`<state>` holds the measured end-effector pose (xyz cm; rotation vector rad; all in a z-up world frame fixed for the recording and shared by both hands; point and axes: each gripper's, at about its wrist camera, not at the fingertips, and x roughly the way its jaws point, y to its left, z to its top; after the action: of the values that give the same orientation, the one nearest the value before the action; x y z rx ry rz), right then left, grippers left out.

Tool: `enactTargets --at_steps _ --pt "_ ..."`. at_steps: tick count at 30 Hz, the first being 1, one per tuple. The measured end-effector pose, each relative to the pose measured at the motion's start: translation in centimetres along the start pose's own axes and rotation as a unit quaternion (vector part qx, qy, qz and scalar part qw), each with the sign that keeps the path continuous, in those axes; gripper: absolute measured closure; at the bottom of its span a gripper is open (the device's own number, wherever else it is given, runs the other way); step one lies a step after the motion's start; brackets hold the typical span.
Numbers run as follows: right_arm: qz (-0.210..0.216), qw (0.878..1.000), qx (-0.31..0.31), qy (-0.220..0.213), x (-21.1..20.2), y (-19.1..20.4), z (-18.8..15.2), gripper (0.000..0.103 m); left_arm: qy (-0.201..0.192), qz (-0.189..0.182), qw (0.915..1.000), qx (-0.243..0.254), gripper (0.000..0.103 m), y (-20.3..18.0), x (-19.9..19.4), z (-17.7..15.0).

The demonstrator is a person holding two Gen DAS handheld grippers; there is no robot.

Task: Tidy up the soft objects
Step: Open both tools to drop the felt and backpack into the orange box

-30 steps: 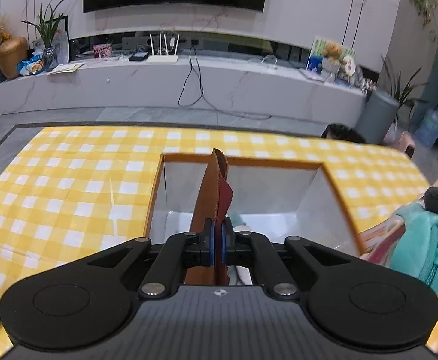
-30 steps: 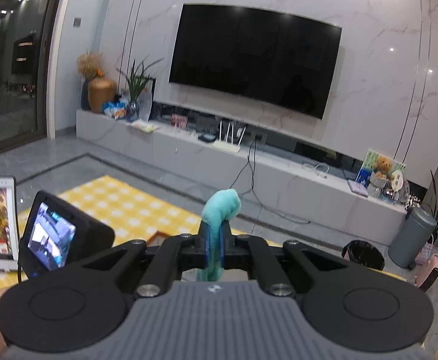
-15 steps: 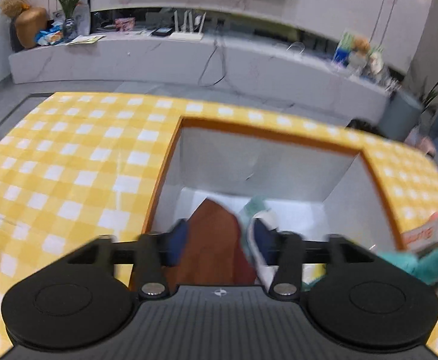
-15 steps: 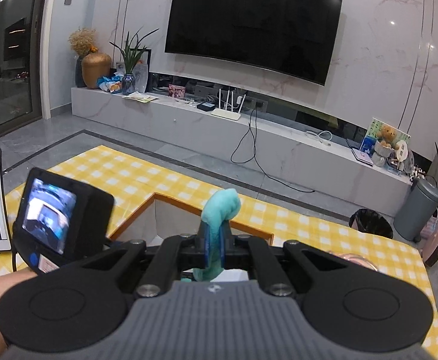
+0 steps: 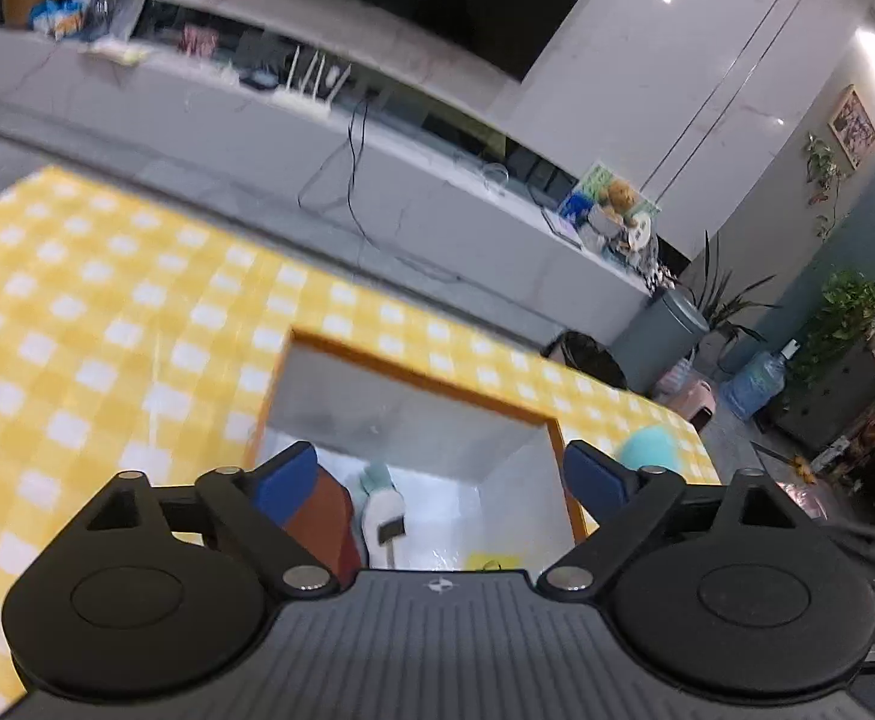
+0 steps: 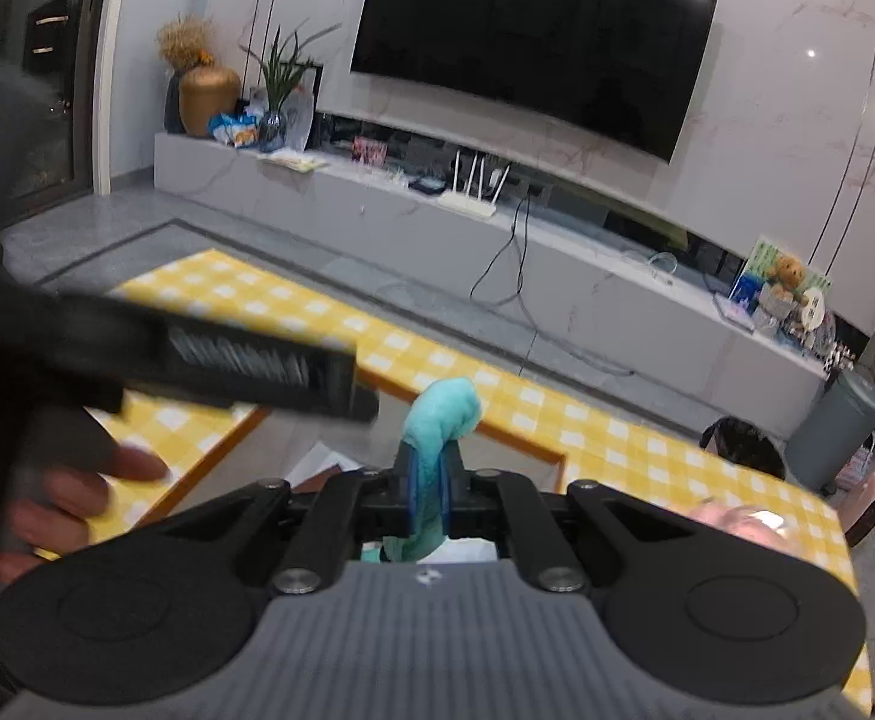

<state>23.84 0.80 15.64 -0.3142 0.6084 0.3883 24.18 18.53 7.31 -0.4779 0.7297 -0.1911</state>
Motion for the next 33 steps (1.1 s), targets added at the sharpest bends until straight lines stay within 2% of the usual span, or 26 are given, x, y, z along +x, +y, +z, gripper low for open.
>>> enactTargets --at_steps 3,5,7,9,12,15,17,21,24,26,27,28,32,33 --pt "-0.001 1.000 0.008 0.019 1.9 0.8 -0.5 0.099 -0.023 0.019 0.9993 0.022 0.000 -0.6 -1.5 0.2" --pt "-0.005 1.000 0.013 0.027 3.1 1.3 -0.8 0.099 -0.036 0.052 0.9969 0.047 0.000 -1.1 -1.7 0.2" --pt "-0.003 0.999 0.021 0.041 4.4 1.7 -1.1 0.098 -0.042 0.101 0.9909 0.078 0.000 -1.5 -1.5 0.0" --pt "0.002 0.998 0.035 0.054 5.8 1.9 -1.3 0.098 -0.042 0.126 0.9857 0.104 0.000 -1.6 -1.3 -0.3" --pt "0.004 0.996 0.047 0.075 7.6 2.5 -1.8 0.098 -0.039 0.140 0.9814 0.126 0.000 -1.6 -1.0 -0.5" --pt "-0.002 0.995 0.040 0.089 8.9 3.5 -2.4 0.095 -0.041 0.148 0.9804 0.124 0.000 -1.4 -1.0 -0.5" --pt "-0.010 0.996 0.022 0.087 9.4 4.3 -2.8 0.087 -0.038 0.140 0.9823 0.119 0.000 -1.1 -1.1 -0.5" --pt "-0.018 0.997 -0.002 0.072 10.0 5.1 -3.4 0.083 -0.034 0.143 0.9840 0.101 0.000 0.6 -1.7 -0.6" --pt "-0.005 0.998 -0.026 0.058 9.8 6.0 -4.0 0.068 -0.031 0.137 0.9846 0.104 0.000 1.7 -2.1 -0.6" --pt "0.002 0.998 -0.027 0.048 9.3 6.4 -4.1 0.045 -0.030 0.134 0.9856 0.098 0.000 2.5 -2.5 -0.5" --pt "0.006 0.999 -0.027 0.041 9.0 6.6 -4.1 0.039 -0.031 0.131 0.9864 0.094 0.000 2.8 -2.6 -0.6" --pt "0.010 0.999 -0.029 0.035 8.8 6.7 -3.8 0.028 -0.032 0.124 0.9872 0.095 0.000 3.0 -2.7 -0.6" --pt "0.035 0.998 -0.041 0.013 7.4 7.2 -3.4 0.010 -0.024 0.093 0.9921 0.081 0.000 3.7 -2.3 -0.8" --pt "0.039 0.998 -0.046 0.007 6.9 7.4 -3.2 0.008 -0.019 0.087 0.9930 0.077 0.000 3.8 -2.1 -0.8"
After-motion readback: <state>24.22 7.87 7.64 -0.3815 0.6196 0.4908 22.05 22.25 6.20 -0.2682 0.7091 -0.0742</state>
